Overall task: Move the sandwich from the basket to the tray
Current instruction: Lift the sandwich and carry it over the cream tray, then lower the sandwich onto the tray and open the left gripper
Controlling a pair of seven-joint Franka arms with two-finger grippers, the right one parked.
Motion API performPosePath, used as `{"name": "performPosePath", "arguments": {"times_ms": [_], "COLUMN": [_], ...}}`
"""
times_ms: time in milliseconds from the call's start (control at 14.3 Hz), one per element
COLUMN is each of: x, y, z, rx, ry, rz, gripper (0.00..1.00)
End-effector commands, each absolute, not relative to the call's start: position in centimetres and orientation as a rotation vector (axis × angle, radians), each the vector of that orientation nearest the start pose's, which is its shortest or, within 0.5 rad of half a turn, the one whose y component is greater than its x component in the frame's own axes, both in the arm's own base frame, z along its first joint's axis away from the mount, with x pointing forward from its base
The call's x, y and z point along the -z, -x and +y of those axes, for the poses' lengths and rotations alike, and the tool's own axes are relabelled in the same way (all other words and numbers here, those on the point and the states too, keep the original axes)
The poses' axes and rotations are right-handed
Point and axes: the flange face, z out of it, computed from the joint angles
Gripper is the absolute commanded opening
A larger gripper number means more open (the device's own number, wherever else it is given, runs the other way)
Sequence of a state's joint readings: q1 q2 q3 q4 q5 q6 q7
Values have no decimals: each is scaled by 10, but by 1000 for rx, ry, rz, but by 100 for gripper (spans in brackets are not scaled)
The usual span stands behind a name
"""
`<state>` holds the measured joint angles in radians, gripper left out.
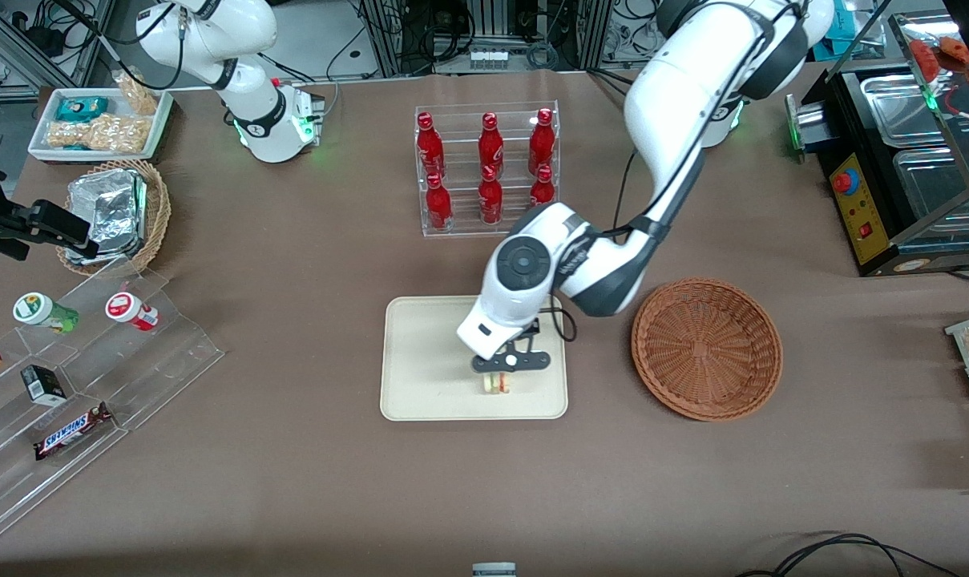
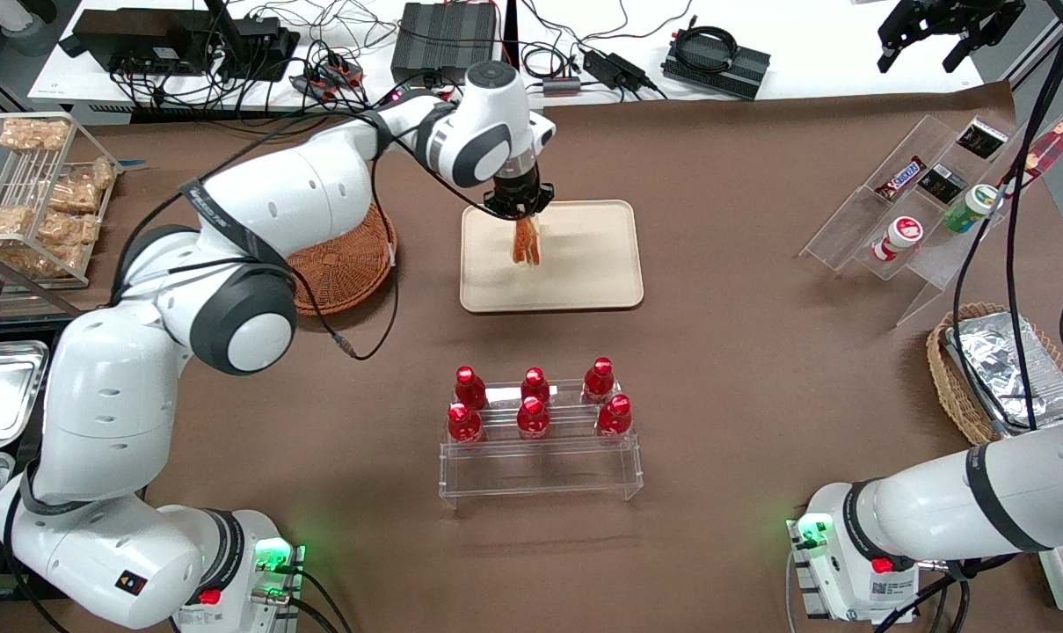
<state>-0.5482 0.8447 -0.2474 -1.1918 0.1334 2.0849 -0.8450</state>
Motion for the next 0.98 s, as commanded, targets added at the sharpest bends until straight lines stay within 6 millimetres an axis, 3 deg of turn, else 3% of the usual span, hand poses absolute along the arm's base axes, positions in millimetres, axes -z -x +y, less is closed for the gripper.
{"name": "performPosePath", "arguments": {"times_ms": [0, 280, 420, 630, 700, 910], "x": [-278, -259, -251, -256, -265, -325], "y": [-579, -570, -562, -563, -564, -571], "z": [-521, -532, -541, -541, -540, -523], "rx": [61, 48, 49, 65, 79, 103], "ry": [3217, 3224, 3228, 3235, 3234, 3216], "rz": [-161, -137, -114, -217, -225, -257], "gripper": [12, 12, 17, 100, 100, 100]}}
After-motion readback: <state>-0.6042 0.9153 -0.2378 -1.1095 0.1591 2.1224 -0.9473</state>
